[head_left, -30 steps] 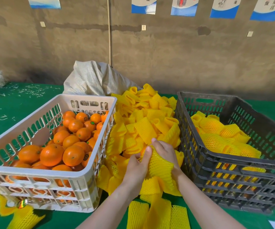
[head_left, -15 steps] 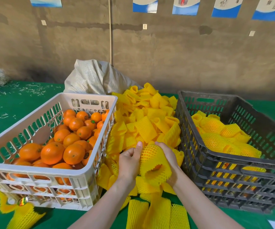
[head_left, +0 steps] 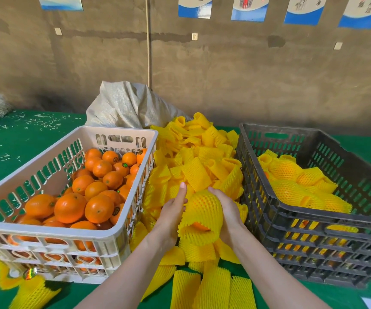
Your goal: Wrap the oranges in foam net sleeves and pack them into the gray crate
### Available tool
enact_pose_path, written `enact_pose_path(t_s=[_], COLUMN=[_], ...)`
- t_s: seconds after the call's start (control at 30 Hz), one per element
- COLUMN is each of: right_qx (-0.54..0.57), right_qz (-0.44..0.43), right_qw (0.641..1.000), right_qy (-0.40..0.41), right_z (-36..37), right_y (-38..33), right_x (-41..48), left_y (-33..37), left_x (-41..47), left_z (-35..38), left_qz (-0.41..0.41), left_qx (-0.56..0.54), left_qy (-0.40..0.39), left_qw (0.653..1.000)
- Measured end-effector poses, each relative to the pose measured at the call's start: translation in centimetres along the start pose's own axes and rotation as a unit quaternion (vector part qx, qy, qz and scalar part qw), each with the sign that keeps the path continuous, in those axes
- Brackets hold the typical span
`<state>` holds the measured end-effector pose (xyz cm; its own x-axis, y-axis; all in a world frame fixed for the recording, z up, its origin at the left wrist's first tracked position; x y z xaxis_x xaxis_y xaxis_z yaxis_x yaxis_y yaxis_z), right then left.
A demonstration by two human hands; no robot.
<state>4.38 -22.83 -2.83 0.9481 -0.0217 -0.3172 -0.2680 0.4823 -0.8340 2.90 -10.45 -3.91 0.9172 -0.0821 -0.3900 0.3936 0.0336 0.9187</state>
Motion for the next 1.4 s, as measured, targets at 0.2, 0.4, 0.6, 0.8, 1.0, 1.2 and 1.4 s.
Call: enact_pose_path(t_s=[0.2,0.4,0.6,0.8,1.0,1.2,1.4], right_qx=[-0.214,-0.159,-0.246,-0.248,-0.226,-0.074,0.027], right_qz=[-0.339,-0.360,-0.339,-0.345,-0.380,-0.009,-0.001], right_qw=[0.916,0.919,0.896,0.888,0.891,0.993,0.986], right_qy=[-0.011,-0.025,-0.151,-0.178,-0.102,-0.096,-0.165], right_z=[0.3,-0.1,0.8,1.9,1.4,0.5,1.5], right_y=[-2.7,-2.7,-3.7,-5.2,-5.2,-0.3,1.1], right_x=[-0.4,-1.1,-0.9,-0.9,-0.7,-0.4,-1.5], left_y=[0.7,0.9,1.2,0.9,1.2,2.7,4.1], left_x=[-0.9,-0.3,-0.4,-0.9,-1.1,-0.6,-1.8], left_z=[2.2,1.6,1.3,2.0,2.5,0.2,0.3], left_qz=[0.032,0.082,0.046,-0.009,0.011,0.148,0.320], left_qx=[-0.089,-0.015,0.017,0.004,-0.085,0.044,0.150], left_qy=[-0.085,-0.080,-0.131,-0.194,-0.160,0.092,0.176], left_qw=[0.992,0.993,0.990,0.981,0.983,0.984,0.919])
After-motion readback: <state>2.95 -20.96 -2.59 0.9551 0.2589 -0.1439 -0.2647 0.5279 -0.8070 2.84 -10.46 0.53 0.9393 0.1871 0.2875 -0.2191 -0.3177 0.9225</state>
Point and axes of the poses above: each hand's wrist, its own x-axis towards the middle knuckle, its own z-axis out of the palm, y = z × x, the point moved 5 cm from there along x, towards the middle knuckle, and after that the axes turned 13 degrees about x, right-handed, at the moved point
